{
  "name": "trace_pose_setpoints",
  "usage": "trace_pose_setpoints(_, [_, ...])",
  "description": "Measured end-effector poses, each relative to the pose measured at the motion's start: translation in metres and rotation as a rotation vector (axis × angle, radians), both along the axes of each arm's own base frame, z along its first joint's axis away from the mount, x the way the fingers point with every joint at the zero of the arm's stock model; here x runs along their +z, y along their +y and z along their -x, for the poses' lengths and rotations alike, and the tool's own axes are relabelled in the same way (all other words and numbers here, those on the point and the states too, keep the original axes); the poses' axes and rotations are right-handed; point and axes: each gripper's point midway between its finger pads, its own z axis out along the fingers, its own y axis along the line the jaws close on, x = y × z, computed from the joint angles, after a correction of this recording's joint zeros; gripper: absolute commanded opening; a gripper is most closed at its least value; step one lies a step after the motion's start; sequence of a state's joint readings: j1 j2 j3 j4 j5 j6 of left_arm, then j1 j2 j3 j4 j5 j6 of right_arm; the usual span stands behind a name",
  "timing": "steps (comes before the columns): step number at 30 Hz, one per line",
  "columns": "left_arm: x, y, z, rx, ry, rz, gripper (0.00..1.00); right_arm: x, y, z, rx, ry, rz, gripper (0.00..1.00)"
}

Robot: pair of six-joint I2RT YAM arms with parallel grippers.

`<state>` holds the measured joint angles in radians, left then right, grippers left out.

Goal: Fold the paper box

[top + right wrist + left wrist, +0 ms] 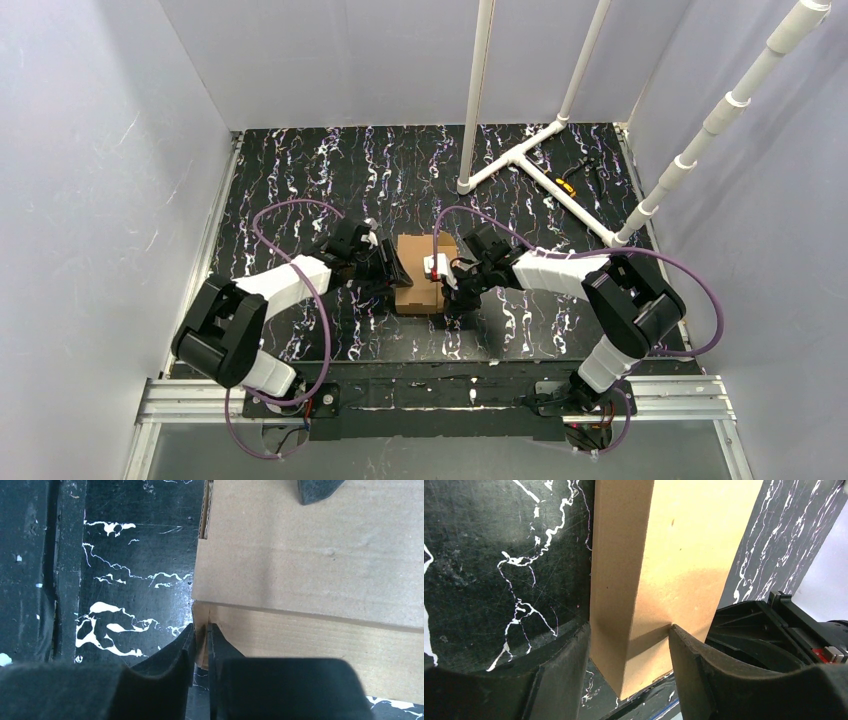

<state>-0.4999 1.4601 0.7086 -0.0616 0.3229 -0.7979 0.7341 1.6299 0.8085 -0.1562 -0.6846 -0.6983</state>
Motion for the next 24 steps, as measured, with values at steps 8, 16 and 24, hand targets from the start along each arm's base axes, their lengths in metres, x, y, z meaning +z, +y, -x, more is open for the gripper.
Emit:
trace_pose_setpoints(8, [0.004,0.007,0.001,0.043,-0.01,-0.019,0.59,0.001,-0.005,-0.004,0.004,-0.005,0.007,0.36])
trace_pose_setpoints(16, [0.012,0.009,0.004,0.05,-0.04,0.0,0.61,0.007,-0.007,-0.003,-0.008,0.01,-0.003,0.32])
trace_pose_setpoints(24, [0.016,0.003,0.002,0.032,-0.059,0.032,0.61,0.019,0.0,-0.002,-0.017,0.026,-0.048,0.27])
